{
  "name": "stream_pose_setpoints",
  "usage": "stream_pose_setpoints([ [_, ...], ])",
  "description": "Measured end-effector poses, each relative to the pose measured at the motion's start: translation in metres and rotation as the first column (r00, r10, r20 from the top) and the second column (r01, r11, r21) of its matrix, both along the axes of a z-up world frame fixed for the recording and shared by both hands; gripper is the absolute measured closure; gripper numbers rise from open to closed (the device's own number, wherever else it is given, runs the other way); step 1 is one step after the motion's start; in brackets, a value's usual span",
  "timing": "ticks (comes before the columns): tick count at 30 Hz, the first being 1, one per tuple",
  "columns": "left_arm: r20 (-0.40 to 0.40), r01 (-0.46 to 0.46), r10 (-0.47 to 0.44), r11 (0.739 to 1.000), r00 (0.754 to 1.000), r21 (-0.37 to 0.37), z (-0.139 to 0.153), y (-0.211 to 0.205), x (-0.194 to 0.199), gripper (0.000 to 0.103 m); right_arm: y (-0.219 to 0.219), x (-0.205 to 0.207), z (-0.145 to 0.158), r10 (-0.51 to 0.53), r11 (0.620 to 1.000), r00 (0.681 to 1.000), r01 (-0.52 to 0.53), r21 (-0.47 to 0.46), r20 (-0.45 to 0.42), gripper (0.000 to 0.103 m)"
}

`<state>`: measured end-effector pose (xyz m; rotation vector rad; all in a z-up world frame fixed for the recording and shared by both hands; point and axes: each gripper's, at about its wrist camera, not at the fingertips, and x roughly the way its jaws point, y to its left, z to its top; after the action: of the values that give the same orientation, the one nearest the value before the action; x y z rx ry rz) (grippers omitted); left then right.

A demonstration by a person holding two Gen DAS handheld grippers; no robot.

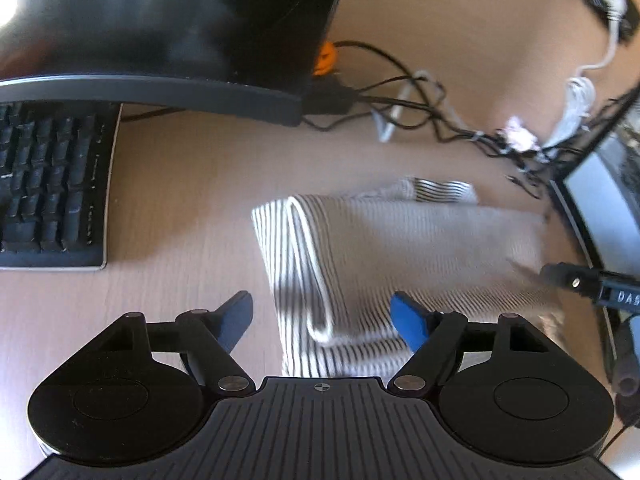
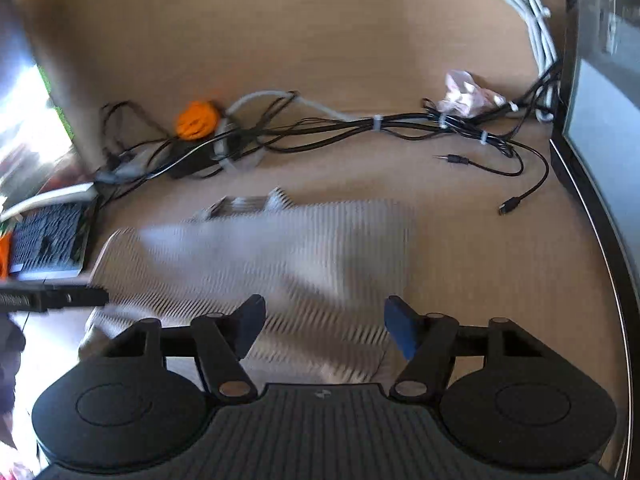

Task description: Fold clothes

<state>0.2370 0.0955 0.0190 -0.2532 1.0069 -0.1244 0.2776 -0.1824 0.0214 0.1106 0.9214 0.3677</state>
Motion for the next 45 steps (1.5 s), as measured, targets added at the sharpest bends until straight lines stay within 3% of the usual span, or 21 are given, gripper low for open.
stream_pose_setpoints([
  [6, -0.037, 0.02, -0.019, 1.0, 0.999, 0.019, -0.012, -0.008, 0.029, 0.02, -0.004, 0.048, -0.02, -0.003, 1.0, 1.0, 0.003, -0.012, -0.028, 0.032],
  [10, -0.034, 0.025, -0.024, 1.0, 0.999, 0.013, -0.015, -0.012, 0.041, 0.017, 0.002, 0.072, -0.032, 0.016, 0.999, 0.998, -0.014, 0.029, -0.06, 0.028],
  [14, -0.012, 0.048, -0.048, 0.998, 0.999, 0.034, -0.017, -0.021, 0.051, 0.013, 0.022, 0.082, -0.034, 0.091, 0.995, 0.994, -0.089, 0.036, -0.058, 0.024],
  [16, 0.003, 0.063, -0.063, 0.997, 0.998, 0.052, -0.018, -0.026, 0.053, 0.019, 0.035, 0.081, -0.034, 0.142, 0.99, 0.989, -0.143, -0.004, -0.044, 0.029],
  [18, 0.013, 0.087, -0.087, 0.995, 0.996, 0.051, -0.015, -0.028, 0.05, 0.051, 0.042, 0.075, -0.031, 0.171, 0.984, 0.984, -0.173, -0.032, -0.037, 0.051],
  [19, 0.019, 0.102, -0.103, 0.993, 0.994, 0.054, -0.013, -0.029, 0.047, 0.057, 0.045, 0.072, -0.029, 0.185, 0.981, 0.982, -0.186, -0.046, -0.035, 0.057],
  [20, 0.032, 0.122, -0.125, 0.99, 0.992, 0.069, -0.01, -0.03, 0.043, 0.066, 0.044, 0.067, -0.024, 0.189, 0.98, 0.982, -0.19, -0.052, -0.025, 0.072],
  [23, 0.086, 0.193, -0.201, 0.977, 0.976, 0.094, 0.006, -0.031, 0.022, 0.075, 0.037, 0.046, -0.006, 0.197, 0.978, 0.98, -0.196, -0.067, 0.014, 0.082],
  [29, 0.214, 0.347, -0.369, 0.928, 0.904, 0.133, 0.053, -0.029, -0.06, 0.077, 0.022, -0.034, 0.044, 0.254, 0.963, 0.958, -0.239, -0.125, 0.129, 0.084],
  [32, 0.202, 0.41, -0.436, 0.898, 0.877, 0.159, 0.049, -0.023, -0.104, 0.076, 0.021, -0.08, 0.052, 0.291, 0.947, 0.946, -0.264, -0.182, 0.142, 0.084],
  [36, 0.134, 0.481, -0.512, 0.852, 0.849, 0.208, 0.027, -0.023, -0.144, 0.075, 0.027, -0.129, 0.036, 0.341, 0.913, 0.933, -0.299, -0.277, 0.115, 0.083],
  [38, 0.097, 0.503, -0.534, 0.833, 0.84, 0.228, 0.016, -0.026, -0.155, 0.072, 0.036, -0.148, 0.021, 0.368, 0.881, 0.925, -0.312, -0.355, 0.099, 0.082],
  [41, 0.064, 0.537, -0.565, 0.809, 0.823, 0.237, 0.005, -0.023, -0.167, 0.066, 0.048, -0.175, 0.0, 0.387, 0.832, 0.917, -0.302, -0.465, 0.097, 0.069],
  [43, 0.054, 0.559, -0.583, 0.798, 0.811, 0.225, 0.002, -0.018, -0.172, 0.062, 0.052, -0.192, -0.005, 0.386, 0.814, 0.916, -0.283, -0.507, 0.108, 0.053],
  [44, 0.051, 0.57, -0.592, 0.793, 0.805, 0.215, 0.0, -0.014, -0.174, 0.056, 0.053, -0.199, -0.006, 0.373, 0.814, 0.922, -0.271, -0.514, 0.106, 0.037],
  [45, 0.05, 0.578, -0.598, 0.791, 0.8, 0.199, -0.001, -0.01, -0.175, 0.047, 0.052, -0.204, -0.007, 0.354, 0.819, 0.93, -0.256, -0.514, 0.101, 0.029],
])
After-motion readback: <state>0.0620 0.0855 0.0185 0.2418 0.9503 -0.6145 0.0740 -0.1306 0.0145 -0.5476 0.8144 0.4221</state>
